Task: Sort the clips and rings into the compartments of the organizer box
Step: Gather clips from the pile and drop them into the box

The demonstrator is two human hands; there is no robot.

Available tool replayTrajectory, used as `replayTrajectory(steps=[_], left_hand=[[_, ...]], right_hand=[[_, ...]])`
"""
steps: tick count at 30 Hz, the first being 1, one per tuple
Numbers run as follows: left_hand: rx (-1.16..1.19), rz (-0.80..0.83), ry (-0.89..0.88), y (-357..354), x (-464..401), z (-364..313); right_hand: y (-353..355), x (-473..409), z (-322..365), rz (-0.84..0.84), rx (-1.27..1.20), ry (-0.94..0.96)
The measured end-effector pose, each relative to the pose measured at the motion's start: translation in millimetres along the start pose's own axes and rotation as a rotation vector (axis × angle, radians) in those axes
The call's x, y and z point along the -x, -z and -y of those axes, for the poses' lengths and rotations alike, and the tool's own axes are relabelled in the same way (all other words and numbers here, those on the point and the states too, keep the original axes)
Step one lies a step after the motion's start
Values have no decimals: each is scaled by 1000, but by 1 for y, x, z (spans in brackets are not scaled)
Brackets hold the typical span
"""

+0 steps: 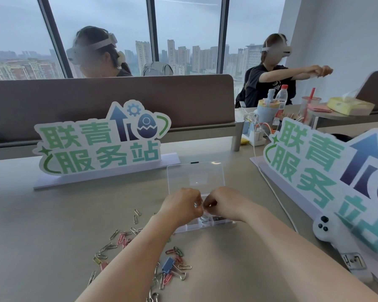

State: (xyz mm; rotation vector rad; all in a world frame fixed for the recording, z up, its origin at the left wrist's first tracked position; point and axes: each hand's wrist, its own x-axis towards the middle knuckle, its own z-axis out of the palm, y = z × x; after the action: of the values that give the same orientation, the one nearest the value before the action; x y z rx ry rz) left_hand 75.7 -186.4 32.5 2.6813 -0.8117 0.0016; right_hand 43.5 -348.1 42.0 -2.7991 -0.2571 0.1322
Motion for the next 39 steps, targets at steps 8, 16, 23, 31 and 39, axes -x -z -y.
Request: replayTrajectory(steps=[8, 16, 23, 31, 39], left_hand=[[-5, 18, -72, -2, -5, -3], [-15, 80, -107, -4, -13, -4], [19, 107, -92, -8, -15, 5], [165, 26, -67, -13, -8, 15], [114, 41, -57, -13, 6, 21]], right_hand=[[0, 2, -6, -75, -39, -86], [-6, 4, -7, -92, -69, -90], [-10, 3, -7, -128, -92, -107], [-13, 5, -3, -137, -5, -82], [-12, 7, 7, -156, -17, -90]])
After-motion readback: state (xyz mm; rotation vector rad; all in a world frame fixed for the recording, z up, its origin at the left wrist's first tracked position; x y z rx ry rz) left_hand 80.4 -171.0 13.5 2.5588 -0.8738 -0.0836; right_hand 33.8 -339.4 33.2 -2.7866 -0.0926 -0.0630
